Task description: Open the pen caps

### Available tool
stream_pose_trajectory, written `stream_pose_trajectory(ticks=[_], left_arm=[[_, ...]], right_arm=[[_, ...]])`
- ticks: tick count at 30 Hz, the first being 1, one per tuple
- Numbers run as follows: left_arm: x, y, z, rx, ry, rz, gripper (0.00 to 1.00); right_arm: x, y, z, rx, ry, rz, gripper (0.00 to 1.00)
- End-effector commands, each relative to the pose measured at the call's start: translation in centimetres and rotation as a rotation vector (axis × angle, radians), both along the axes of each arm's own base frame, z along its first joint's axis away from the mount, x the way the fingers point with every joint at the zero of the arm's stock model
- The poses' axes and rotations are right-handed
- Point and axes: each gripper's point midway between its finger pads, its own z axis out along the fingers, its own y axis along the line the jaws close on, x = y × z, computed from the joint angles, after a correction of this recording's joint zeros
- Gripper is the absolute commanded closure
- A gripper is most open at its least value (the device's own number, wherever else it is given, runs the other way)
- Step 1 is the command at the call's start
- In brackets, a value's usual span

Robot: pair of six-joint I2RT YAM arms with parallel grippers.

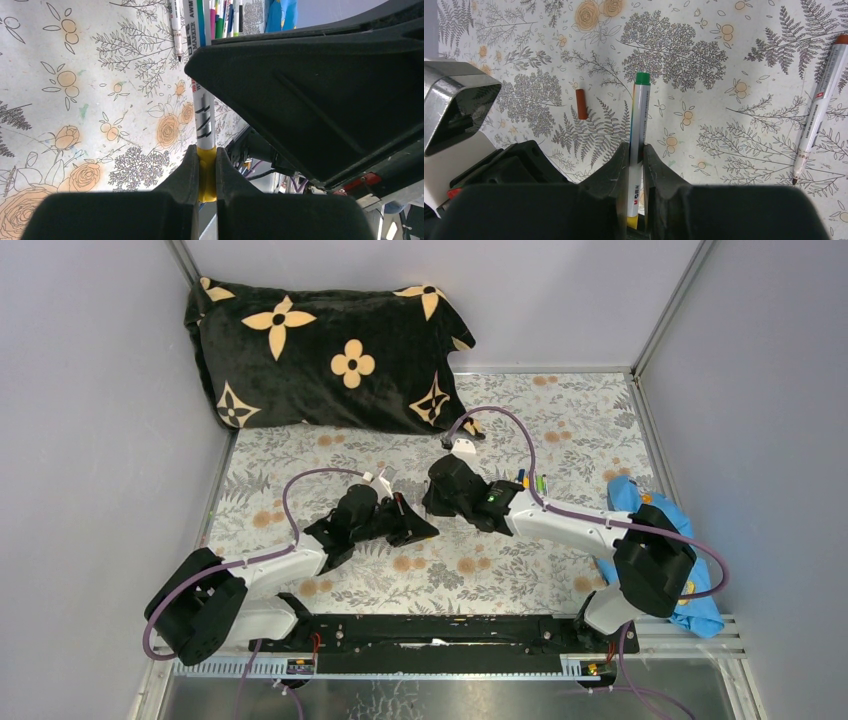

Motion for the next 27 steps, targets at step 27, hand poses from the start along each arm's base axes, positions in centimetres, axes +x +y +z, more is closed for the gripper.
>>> stream_pose_trajectory(ticks=[27], left_arm=[[-0.3, 1.3, 1.4, 0.08, -0.144, -0.024, 1.0]], right_arm=[[1.0, -0.6, 1.7, -0.017, -0.069, -0.035, 1.0]])
